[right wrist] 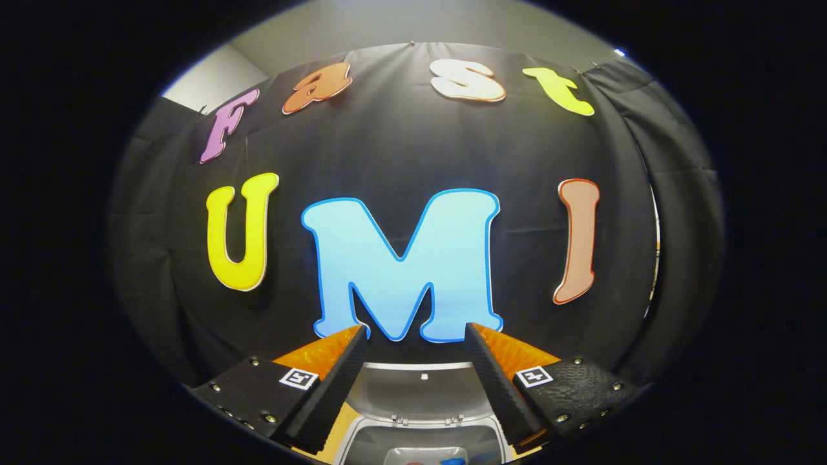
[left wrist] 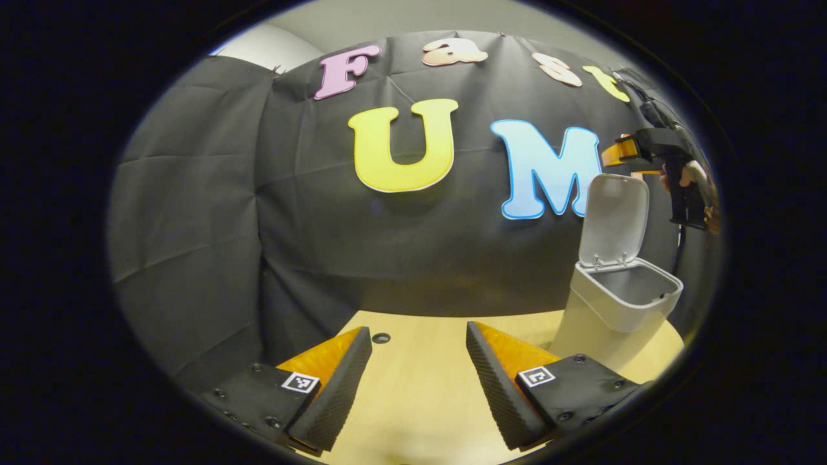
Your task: Press the lid of the desktop garbage bin to open it, pick up the crumpled paper on the desktop and throw it into the bin, then pick up the pop can on the desktop and drop it into the bin, and finally close the garbage bin lid.
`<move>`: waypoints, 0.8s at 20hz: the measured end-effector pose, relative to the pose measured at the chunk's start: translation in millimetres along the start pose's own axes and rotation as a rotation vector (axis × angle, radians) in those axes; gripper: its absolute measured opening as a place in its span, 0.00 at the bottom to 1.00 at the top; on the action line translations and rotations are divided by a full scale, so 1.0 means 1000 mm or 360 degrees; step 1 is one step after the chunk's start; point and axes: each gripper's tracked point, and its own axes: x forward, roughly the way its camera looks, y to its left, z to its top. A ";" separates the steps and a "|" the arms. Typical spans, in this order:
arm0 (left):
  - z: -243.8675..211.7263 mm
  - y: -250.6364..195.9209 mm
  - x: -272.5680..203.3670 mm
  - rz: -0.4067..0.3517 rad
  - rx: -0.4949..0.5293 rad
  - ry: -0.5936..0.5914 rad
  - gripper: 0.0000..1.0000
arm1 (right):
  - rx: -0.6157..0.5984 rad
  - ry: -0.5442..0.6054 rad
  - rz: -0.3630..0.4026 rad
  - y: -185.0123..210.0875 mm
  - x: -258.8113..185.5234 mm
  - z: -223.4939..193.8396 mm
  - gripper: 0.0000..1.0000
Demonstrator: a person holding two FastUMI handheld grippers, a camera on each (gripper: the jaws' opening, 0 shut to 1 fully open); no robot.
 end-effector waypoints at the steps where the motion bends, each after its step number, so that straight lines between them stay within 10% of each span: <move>1: -0.001 0.000 0.000 0.0001 -0.0002 0.0000 0.96 | -0.0003 0.0014 0.0000 -0.002 0.001 -0.004 0.95; 16: 0.007 -0.040 0.000 -0.0116 0.0050 -0.0039 1.00 | -0.0032 0.0077 0.0049 0.001 -0.057 -0.034 0.96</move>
